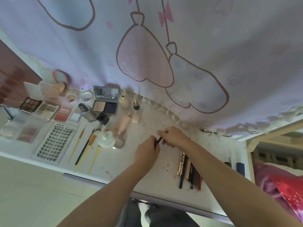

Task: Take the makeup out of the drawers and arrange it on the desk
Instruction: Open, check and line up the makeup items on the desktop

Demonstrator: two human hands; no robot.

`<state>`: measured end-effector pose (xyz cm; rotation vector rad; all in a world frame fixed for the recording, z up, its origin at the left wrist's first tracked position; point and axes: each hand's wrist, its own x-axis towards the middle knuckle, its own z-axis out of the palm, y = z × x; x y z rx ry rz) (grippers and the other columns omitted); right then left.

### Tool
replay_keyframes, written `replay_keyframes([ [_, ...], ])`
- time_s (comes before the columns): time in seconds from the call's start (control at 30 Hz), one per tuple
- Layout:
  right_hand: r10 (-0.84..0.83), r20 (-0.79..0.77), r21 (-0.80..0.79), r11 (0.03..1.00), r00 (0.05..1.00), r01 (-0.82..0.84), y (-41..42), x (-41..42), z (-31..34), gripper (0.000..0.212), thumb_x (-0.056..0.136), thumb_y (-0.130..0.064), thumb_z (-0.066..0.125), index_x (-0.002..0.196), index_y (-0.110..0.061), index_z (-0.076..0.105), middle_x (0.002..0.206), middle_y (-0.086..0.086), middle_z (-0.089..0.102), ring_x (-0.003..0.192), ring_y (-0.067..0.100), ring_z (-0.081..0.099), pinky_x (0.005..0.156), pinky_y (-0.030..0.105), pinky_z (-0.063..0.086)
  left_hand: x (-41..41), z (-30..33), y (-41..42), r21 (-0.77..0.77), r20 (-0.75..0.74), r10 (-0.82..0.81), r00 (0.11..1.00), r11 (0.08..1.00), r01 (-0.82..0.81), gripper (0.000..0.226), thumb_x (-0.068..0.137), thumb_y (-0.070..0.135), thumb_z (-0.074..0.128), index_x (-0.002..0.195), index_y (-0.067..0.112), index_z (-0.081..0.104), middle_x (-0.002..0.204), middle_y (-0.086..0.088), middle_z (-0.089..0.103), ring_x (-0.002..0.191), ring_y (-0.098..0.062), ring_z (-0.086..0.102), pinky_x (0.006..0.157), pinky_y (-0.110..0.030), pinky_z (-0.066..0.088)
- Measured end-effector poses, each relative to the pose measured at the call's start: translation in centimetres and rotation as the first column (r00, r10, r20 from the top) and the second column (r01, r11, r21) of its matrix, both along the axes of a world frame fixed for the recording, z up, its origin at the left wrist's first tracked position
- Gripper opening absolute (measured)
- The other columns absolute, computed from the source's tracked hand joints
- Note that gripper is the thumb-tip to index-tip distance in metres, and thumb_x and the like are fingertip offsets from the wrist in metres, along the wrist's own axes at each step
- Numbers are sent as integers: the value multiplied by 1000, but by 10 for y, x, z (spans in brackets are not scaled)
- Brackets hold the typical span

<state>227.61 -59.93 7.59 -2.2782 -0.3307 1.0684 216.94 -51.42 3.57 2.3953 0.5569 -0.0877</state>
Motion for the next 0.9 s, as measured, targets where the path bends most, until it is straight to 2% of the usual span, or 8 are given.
replay_keyframes([
  [0.1, -53, -113, 223, 972, 992, 78, 7, -18, 10, 25, 94, -29, 56, 80, -9, 62, 64, 0, 63, 51, 8, 50, 48, 19, 40, -18, 18, 17, -189, 78, 28, 997, 982, -13, 8, 97, 21, 45, 94, 18, 52, 69, 11, 49, 60, -4, 46, 53, -18, 31],
  [0.17, -66, -145, 302, 947, 987, 108, 10, -25, 18, 24, 93, -27, 57, 78, -9, 61, 61, 0, 58, 46, 6, 45, 44, 17, 36, -31, 28, 31, -279, 75, 27, 997, 960, -5, 15, 98, 22, 44, 90, 17, 55, 64, 9, 48, 54, -4, 41, 50, -17, 30],
  [0.4, 70, -123, 356, 934, 990, -21, 28, -44, 45, 27, 95, -25, 56, 72, -11, 57, 50, -8, 50, 40, 6, 37, 40, 17, 31, -64, 63, 69, -300, 54, -83, 995, 949, 95, 26, 99, 24, 41, 76, 25, 52, 60, 8, 44, 50, -5, 37, 47, -16, 31],
  [0.47, -8, -53, 312, 950, 999, 25, 26, -39, 49, 27, 95, -26, 55, 72, -11, 54, 52, -6, 48, 41, 7, 37, 40, 17, 31, -74, 65, 84, -289, 9, -89, 996, 953, 87, 27, 100, 24, 40, 77, 22, 54, 62, 7, 45, 52, -6, 38, 48, -15, 31],
  [0.53, -193, -8, 331, 925, 981, 185, 10, -20, 56, 26, 96, -23, 53, 74, -9, 52, 58, 0, 44, 45, 8, 35, 40, 18, 30, -96, 58, 104, -303, -37, -32, 999, 953, 20, 28, 100, 22, 40, 76, 20, 54, 61, 7, 45, 51, -4, 38, 49, -13, 32],
  [0.63, -294, -113, 437, 843, 949, 313, -10, -3, 61, 20, 97, -17, 51, 80, -5, 55, 65, 5, 48, 49, 8, 41, 40, 16, 33, -124, 39, 118, -361, -109, 97, 989, 923, -130, 28, 100, 16, 38, 79, 19, 57, 58, 10, 44, 47, -1, 38, 47, -13, 32],
  [0.77, -109, -184, 254, 955, 977, 154, 17, -36, 36, 19, 98, -8, 47, 108, -10, 63, 85, 4, 64, 70, 8, 62, 55, 18, 49, -111, 22, 89, -427, -189, 36, 981, 897, -116, 24, 100, 12, 31, 108, 22, 51, 73, 3, 51, 61, -12, 44, 56, -21, 35],
  [0.9, -182, -182, 173, 961, 966, 214, 28, -51, 8, 20, 98, -6, 42, 108, -10, 58, 87, 4, 68, 74, 11, 65, 59, 21, 51, -97, 9, 79, -262, -169, 132, 977, 949, -173, 10, 98, 15, 39, 101, 19, 47, 89, -4, 63, 74, -15, 55, 60, -19, 39],
])
